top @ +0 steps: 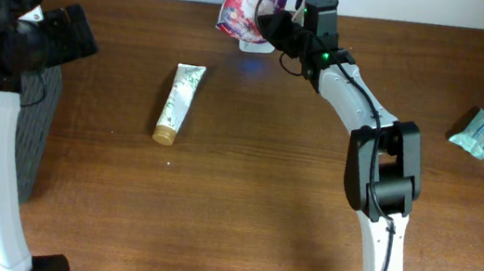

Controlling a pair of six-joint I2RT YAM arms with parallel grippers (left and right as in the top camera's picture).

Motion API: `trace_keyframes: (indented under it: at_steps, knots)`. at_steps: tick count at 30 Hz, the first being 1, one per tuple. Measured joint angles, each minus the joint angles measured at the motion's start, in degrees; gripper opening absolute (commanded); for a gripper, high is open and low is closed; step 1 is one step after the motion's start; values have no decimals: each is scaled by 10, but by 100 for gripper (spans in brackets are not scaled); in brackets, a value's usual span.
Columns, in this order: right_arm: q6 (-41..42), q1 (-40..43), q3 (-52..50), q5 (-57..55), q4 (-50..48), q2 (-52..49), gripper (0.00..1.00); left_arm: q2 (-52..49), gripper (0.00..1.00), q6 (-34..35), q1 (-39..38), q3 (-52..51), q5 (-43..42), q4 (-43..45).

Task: Scan the item barcode
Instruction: 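Carry the red-purple bag to the far right and release it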

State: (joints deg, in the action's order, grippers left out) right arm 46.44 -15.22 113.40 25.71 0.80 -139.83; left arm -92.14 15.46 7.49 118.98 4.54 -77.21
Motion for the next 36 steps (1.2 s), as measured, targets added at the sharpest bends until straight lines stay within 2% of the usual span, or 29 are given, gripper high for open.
trace_keyframes:
  at_steps: [4, 6, 8, 9, 10, 13, 15, 18, 20, 21, 22, 23, 24, 25, 29, 33, 36]
  knots:
    - [-5, 7, 17, 28, 11, 4, 4, 0, 99, 0, 0, 0, 0, 0]
    - [-14, 32, 18, 28, 59, 30, 4, 0, 99, 0, 0, 0, 0, 1]
    - [-18, 97, 23, 14, 177, 91, 4, 0, 99, 0, 0, 0, 0, -1]
    - [-19, 136, 23, 9, 205, 119, 4, 0, 99, 0, 0, 0, 0, -1]
    - [-21, 191, 32, 2, 287, 144, 4, 0, 99, 0, 0, 0, 0, 0]
    - [-21, 316, 39, -20, 472, 156, 4, 0, 99, 0, 0, 0, 0, -1]
    - [-27, 397, 31, -88, 577, 152, 4, 0, 99, 0, 0, 0, 0, 0]
    - [-88, 466, 30, -148, 595, 152, 4, 0, 99, 0, 0, 0, 0, 0]
    - [-111, 471, 29, -158, 590, 152, 4, 0, 99, 0, 0, 0, 0, 0]
    - [-117, 467, 26, -159, 576, 152, 8, 0, 99, 0, 0, 0, 0, 0]
    - [-123, 456, 19, -160, 549, 152, 24, 0, 99, 0, 0, 0, 0, 0]
    - [-124, 448, 15, -161, 534, 152, 53, 0, 99, 0, 0, 0, 0, 0]
    - [-127, 437, 14, -163, 513, 150, 68, 0, 99, 0, 0, 0, 0, 0]
    - [-125, 424, 14, -164, 501, 148, 74, 0, 99, 0, 0, 0, 0, 0]
    - [-135, 402, 14, -174, 525, 120, 77, 0, 99, 0, 0, 0, 0, 0]
    - [-221, 372, 14, -95, 571, 113, 77, 0, 99, 0, 0, 0, 0, 0]
    - [-237, 339, 13, -75, 593, 148, 88, 0, 99, 0, 0, 0, 0, 0]
